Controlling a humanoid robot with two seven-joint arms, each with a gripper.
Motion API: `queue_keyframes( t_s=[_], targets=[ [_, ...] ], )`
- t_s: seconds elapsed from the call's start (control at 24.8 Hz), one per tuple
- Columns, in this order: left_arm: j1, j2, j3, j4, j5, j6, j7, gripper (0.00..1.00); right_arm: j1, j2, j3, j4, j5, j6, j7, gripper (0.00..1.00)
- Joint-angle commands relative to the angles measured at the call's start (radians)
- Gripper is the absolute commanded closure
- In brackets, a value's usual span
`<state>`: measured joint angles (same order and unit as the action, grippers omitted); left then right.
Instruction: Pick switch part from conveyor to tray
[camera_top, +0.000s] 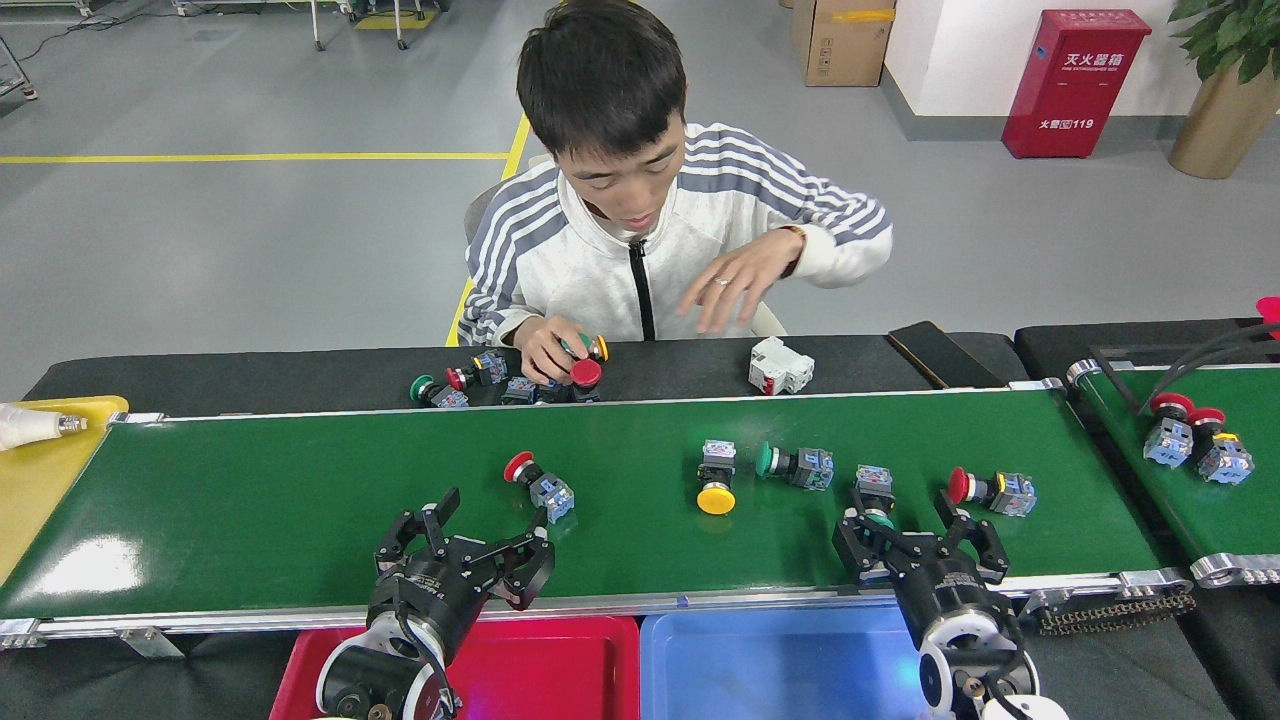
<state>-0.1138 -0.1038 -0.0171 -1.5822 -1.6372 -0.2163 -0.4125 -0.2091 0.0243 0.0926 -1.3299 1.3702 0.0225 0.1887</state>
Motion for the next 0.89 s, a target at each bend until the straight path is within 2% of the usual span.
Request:
queue_keyframes(
  t_s=[0.0, 0.04, 0.08, 0.24, 0.64, 0.77, 0.85],
  targets=[
    [-0.021, 0.003, 0.002, 0.010, -0.003, 0.006, 0.003, 0.00, -0.019, -0.009, 0.019, 0.000, 0.000, 0.000, 0.000, 0.66],
    [-0.032, 0.003, 0.003, 0.027, -0.003, 0.006, 0.001, 0.00, -0.018, -0.023, 0.029, 0.000, -0.002, -0.001, 0.000, 0.77],
    [-0.043, 0.004, 0.003, 0.042, -0.003, 0.008, 0.003, 0.00, -0.016, -0.035, 0.038, 0.000, -0.006, -0.006, 0.000, 0.83],
    [-0.084, 0.006, 0.006, 0.097, -0.003, 0.022, 0.005, 0.00, -0.016, -0.047, 0.058, -0.003, -0.011, -0.007, 0.002, 0.89],
    [-0.153, 0.013, 0.089, 0.218, -0.001, 0.035, 0.014, 0.00, 0.010, -0.043, 0.067, -0.095, -0.013, -0.105, -0.008, 0.89],
    [-0.172, 0.038, 0.097, 0.272, -0.001, 0.083, 0.077, 0.01, 0.022, -0.041, 0.102, -0.135, -0.013, -0.144, -0.008, 0.89],
    [-0.173, 0.059, 0.097, 0.303, -0.001, 0.134, 0.127, 0.12, 0.033, -0.043, 0.150, -0.169, -0.013, -0.154, -0.008, 0.89]
  ],
)
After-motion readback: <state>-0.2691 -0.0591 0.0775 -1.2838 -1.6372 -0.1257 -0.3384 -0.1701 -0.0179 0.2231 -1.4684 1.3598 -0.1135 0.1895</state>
